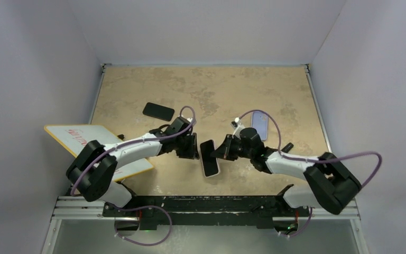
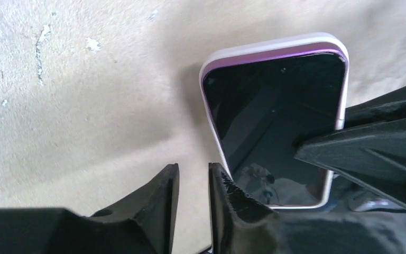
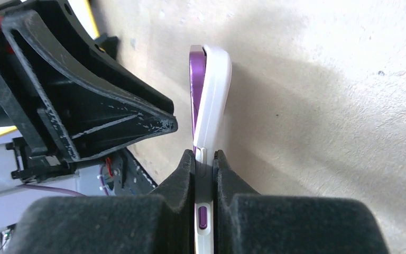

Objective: Put the phone into the phone case

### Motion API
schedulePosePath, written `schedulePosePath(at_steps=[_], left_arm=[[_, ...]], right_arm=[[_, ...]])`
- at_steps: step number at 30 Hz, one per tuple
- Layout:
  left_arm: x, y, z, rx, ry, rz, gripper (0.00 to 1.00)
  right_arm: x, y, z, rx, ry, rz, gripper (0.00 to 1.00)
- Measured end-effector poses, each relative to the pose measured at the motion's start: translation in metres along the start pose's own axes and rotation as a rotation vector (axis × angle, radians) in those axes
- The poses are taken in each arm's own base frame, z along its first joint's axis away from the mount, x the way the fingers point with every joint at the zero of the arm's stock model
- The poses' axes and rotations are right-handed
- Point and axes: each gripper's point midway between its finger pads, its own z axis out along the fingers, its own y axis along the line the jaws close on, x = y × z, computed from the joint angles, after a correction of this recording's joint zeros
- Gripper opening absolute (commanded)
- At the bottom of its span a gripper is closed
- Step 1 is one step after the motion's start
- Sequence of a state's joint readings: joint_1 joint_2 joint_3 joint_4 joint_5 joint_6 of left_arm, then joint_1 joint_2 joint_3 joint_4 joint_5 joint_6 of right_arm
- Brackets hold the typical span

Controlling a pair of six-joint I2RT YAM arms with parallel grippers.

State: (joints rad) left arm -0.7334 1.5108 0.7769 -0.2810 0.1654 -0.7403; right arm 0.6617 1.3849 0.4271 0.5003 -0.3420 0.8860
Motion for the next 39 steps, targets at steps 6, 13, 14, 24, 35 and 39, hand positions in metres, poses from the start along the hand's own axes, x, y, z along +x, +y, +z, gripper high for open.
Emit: schedulePosePath(at_steps=[6,13,14,24,35,39], left_arm=[[-0.042,-0.051,-0.061,0.142,-0.146,0.064,0.71],[-0.065,-0.107,-0.146,0.393,-0.330,0.146,0.88],[-0.065,-0.111,-0.152,0.417,-0.335,0.154,0.88],[-0.045,-0.150,-0.172,0.707,-0.303,0.248,0.78],[-0.033,-0.165,-0.178,0.866,-0.276,0.274,0.36],[-0.031,-0.167,-0.181,0.894,-0.271,0.278,0.16]], right_arm=[[-0.035,0.041,-0.037,-0.090,-0.194,-0.073,0.00],[-0.071,0.103,-0.101,-0.277,-0.442,-0.154,0.00],[-0.073,0.110,-0.108,-0.302,-0.463,-0.162,0.00],[-0.057,0.146,-0.144,-0.590,-0.521,-0.225,0.00],[-0.053,0.163,-0.155,-0.737,-0.514,-0.184,0.00],[-0.052,0.163,-0.156,-0.746,-0.517,-0.180,0.08]])
